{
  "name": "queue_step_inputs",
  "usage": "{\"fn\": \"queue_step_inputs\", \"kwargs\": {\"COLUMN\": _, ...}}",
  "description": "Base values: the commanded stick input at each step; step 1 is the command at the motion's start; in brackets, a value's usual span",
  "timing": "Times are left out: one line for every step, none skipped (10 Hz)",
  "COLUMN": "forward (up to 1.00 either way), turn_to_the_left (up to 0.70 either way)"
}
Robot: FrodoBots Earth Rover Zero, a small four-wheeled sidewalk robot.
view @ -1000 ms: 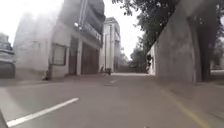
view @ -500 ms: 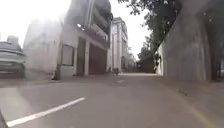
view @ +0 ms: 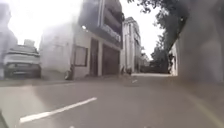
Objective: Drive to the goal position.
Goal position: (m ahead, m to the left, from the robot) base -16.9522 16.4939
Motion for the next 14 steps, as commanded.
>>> {"fn": "queue_step_inputs", "kwargs": {"forward": 0.00, "turn_to_the_left": 0.85}}
{"fn": "queue_step_inputs", "kwargs": {"forward": 0.00, "turn_to_the_left": 0.85}}
{"fn": "queue_step_inputs", "kwargs": {"forward": 0.00, "turn_to_the_left": 0.85}}
{"fn": "queue_step_inputs", "kwargs": {"forward": 0.00, "turn_to_the_left": 0.85}}
{"fn": "queue_step_inputs", "kwargs": {"forward": 0.00, "turn_to_the_left": 0.85}}
{"fn": "queue_step_inputs", "kwargs": {"forward": 0.00, "turn_to_the_left": 0.85}}
{"fn": "queue_step_inputs", "kwargs": {"forward": 0.00, "turn_to_the_left": 0.85}}
{"fn": "queue_step_inputs", "kwargs": {"forward": 0.00, "turn_to_the_left": 0.85}}
{"fn": "queue_step_inputs", "kwargs": {"forward": 0.00, "turn_to_the_left": 0.85}}
{"fn": "queue_step_inputs", "kwargs": {"forward": 0.00, "turn_to_the_left": 0.85}}
{"fn": "queue_step_inputs", "kwargs": {"forward": 0.00, "turn_to_the_left": 0.85}}
{"fn": "queue_step_inputs", "kwargs": {"forward": 0.00, "turn_to_the_left": 0.85}}
{"fn": "queue_step_inputs", "kwargs": {"forward": 0.00, "turn_to_the_left": 0.85}}
{"fn": "queue_step_inputs", "kwargs": {"forward": 0.00, "turn_to_the_left": 0.85}}
